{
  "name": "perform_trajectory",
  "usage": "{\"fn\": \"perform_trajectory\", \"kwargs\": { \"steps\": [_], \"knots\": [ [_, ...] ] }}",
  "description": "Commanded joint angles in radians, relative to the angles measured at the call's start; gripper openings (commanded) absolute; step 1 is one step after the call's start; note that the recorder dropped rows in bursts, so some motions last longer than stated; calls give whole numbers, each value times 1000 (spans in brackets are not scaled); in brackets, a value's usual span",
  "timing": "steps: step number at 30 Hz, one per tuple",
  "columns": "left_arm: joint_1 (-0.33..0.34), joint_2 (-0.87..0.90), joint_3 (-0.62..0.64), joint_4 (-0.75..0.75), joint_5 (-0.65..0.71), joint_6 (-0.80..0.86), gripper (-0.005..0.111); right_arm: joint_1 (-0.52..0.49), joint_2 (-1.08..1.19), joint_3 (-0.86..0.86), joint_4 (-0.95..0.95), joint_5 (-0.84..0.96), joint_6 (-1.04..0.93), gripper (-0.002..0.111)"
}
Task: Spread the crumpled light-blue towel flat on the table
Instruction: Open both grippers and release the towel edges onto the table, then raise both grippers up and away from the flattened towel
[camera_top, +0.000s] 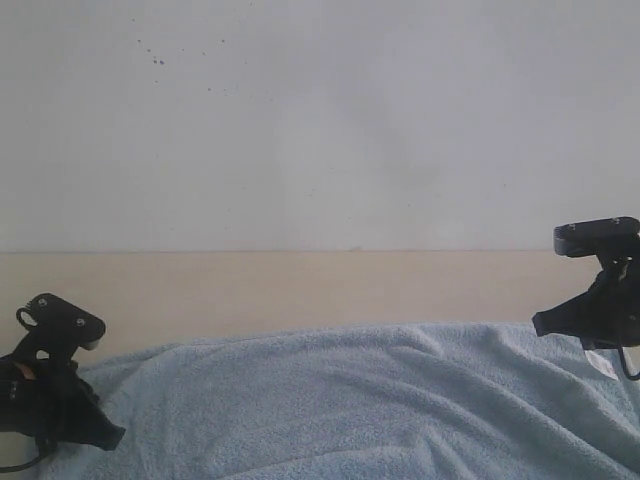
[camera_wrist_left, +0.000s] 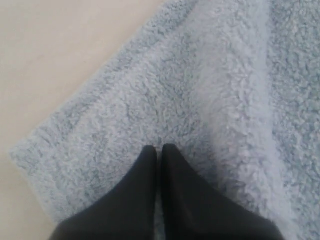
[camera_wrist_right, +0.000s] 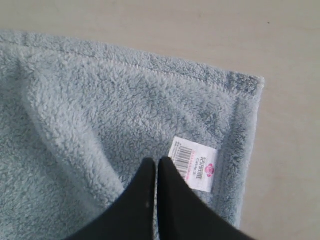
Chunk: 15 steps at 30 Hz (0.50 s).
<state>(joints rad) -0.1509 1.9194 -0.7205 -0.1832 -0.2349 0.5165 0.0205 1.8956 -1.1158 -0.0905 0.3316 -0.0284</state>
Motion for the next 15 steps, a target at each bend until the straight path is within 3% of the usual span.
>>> {"fn": "perform_trajectory", "kwargs": {
  "steps": [1,15],
  "knots": [
    [3,35,-21,-15,-14,8,4,-1,-1,-1,-6,-10,-6,1],
    [141,53,-120,-18,19,13,4,-1,0,-1,-6,-12,-8,1]
  ]
}}
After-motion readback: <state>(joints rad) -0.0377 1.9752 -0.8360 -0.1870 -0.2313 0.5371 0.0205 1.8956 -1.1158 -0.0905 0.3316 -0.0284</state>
